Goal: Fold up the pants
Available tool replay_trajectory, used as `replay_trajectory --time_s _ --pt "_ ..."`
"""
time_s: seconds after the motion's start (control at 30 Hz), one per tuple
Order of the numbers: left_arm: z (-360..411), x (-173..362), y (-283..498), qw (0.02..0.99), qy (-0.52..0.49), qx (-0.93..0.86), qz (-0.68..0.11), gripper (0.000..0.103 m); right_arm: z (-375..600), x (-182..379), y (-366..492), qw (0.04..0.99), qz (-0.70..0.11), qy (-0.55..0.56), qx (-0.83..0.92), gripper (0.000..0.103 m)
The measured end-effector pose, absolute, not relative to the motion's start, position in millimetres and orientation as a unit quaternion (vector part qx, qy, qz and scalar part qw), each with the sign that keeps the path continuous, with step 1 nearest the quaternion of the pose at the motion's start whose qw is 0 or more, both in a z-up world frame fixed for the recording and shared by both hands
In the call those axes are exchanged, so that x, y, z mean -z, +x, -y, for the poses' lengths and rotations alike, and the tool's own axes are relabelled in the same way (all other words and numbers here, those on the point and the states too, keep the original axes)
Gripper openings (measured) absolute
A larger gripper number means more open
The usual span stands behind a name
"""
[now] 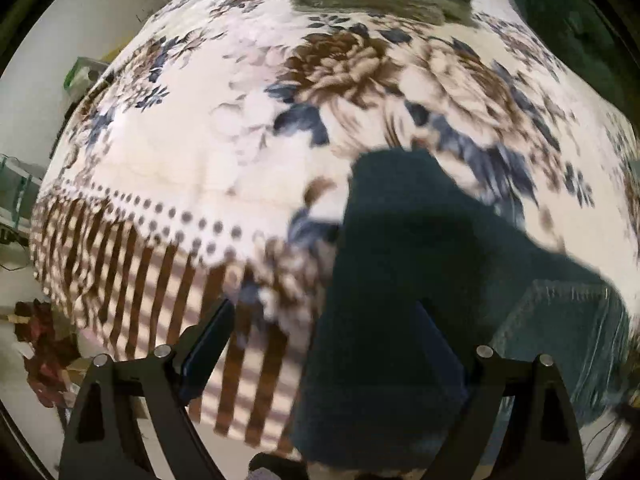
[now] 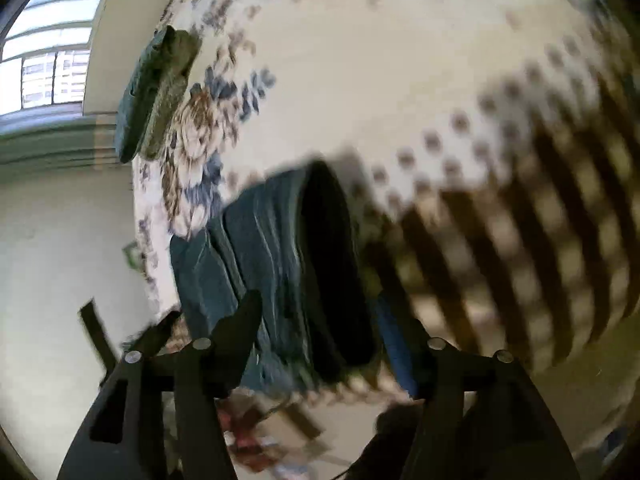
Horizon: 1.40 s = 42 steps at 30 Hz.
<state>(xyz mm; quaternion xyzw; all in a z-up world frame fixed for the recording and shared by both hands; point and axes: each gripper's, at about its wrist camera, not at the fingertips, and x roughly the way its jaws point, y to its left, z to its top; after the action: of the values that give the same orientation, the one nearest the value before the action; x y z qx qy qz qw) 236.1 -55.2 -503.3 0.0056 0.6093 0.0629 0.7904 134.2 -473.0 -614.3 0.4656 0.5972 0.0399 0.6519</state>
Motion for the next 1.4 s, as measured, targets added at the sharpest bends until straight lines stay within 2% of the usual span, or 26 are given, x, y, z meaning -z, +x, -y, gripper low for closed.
replay_trajectory --time_s 0.1,0.2,0.23,0.3,0.4,0.47,0.53,0.6,0.7,0.87,0.97,1.1,1.4 --pt "53 512 266 0.786 -0.011 -0.046 -0.616 0.09 461 627 122 0.635 -0.618 0.461 -0.047 0.062" --pt "58 528 296 0.78 -0.007 -0.029 -0.626 0.09 460 635 119 0.654 -0.628 0.422 -0.006 0.032" --pt "60 535 305 0.775 -0.004 -0.022 -0.632 0.09 462 637 119 0.66 -0.631 0.408 0.016 0.03" --pt "60 557 319 0.756 0.005 -0.023 -0.654 0.102 467 639 121 0.662 -0.631 0.404 0.026 0.03" --pt "47 573 323 0.741 -0.03 -0.015 -0.67 0.103 463 638 127 0.662 -0.638 0.393 0.015 0.03" --pt "41 561 315 0.747 -0.045 -0.01 -0.663 0.103 462 633 131 0.655 -0.641 0.4 0.008 0.035" --pt "36 545 300 0.758 -0.051 0.002 -0.65 0.103 467 629 127 0.645 -0.634 0.426 0.012 0.06" --pt "26 528 276 0.767 -0.084 0.02 -0.635 0.103 474 620 115 0.641 -0.597 0.482 0.003 0.077" --pt "16 518 237 0.765 -0.137 0.041 -0.628 0.103 468 619 93 0.624 -0.567 0.538 -0.003 0.088" --pt "15 542 203 0.743 -0.197 0.078 -0.634 0.102 419 655 81 0.573 -0.57 0.588 -0.026 0.09" --pt "20 564 204 0.727 -0.222 0.095 -0.643 0.102 399 678 89 0.57 -0.538 0.62 -0.043 0.09" --pt "25 573 207 0.727 -0.213 0.113 -0.643 0.102 391 699 102 0.573 -0.509 0.642 -0.026 0.098" --pt "23 579 211 0.725 -0.209 0.135 -0.642 0.102 380 666 109 0.607 -0.466 0.643 -0.031 0.098"
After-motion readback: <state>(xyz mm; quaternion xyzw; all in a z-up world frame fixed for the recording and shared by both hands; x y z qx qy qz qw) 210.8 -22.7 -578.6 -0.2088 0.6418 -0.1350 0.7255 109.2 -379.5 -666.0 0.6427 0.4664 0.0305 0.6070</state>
